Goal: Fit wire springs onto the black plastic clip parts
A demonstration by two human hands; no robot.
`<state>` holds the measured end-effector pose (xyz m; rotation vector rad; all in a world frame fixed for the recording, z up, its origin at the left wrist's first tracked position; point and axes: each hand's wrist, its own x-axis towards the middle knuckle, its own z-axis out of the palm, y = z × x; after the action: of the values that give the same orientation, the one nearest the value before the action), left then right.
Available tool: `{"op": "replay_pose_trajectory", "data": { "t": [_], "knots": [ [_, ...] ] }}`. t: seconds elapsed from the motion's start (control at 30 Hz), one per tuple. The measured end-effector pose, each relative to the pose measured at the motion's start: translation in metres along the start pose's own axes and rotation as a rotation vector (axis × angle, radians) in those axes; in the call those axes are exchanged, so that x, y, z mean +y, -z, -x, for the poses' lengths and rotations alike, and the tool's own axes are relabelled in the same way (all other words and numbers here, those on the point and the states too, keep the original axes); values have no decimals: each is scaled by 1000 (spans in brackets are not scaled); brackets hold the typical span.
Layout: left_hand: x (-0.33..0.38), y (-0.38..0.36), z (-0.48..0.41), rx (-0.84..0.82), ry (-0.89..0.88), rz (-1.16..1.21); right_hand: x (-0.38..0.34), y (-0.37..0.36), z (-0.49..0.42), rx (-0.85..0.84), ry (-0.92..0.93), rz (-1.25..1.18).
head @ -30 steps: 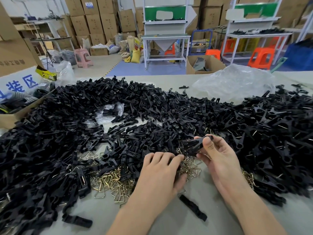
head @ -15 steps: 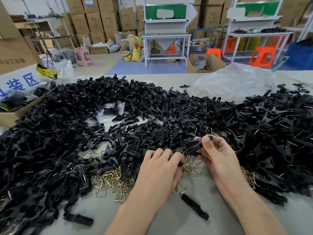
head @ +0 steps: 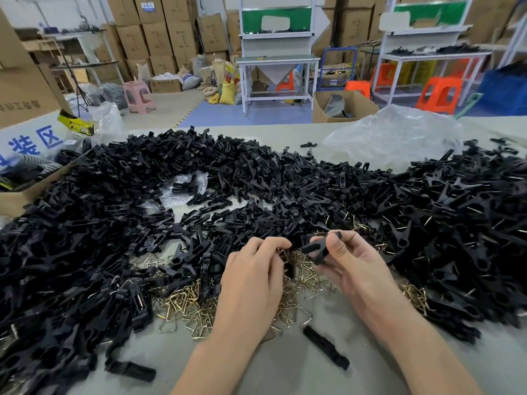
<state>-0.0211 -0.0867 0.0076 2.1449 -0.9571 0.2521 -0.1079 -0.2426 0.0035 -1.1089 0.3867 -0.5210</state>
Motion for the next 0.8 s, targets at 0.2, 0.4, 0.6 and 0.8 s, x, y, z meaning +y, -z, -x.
{"op": "replay_pose_trajectory", "data": {
  "t": [0.2,0.4,0.6,0.8],
  "knots": [
    [1,-1,0,10,-33,-10,-1,-14,9,-222,-164,-108],
    [0,-3,-1,37,-37,9,-5,-14,8,-152,-160,-116],
    [1,0,-3,112,26,203,-8,-14,10,-160,-144,-73],
    [0,3,-4,98,24,271,-8,-18,12,-250,-151,-123]
  ]
}}
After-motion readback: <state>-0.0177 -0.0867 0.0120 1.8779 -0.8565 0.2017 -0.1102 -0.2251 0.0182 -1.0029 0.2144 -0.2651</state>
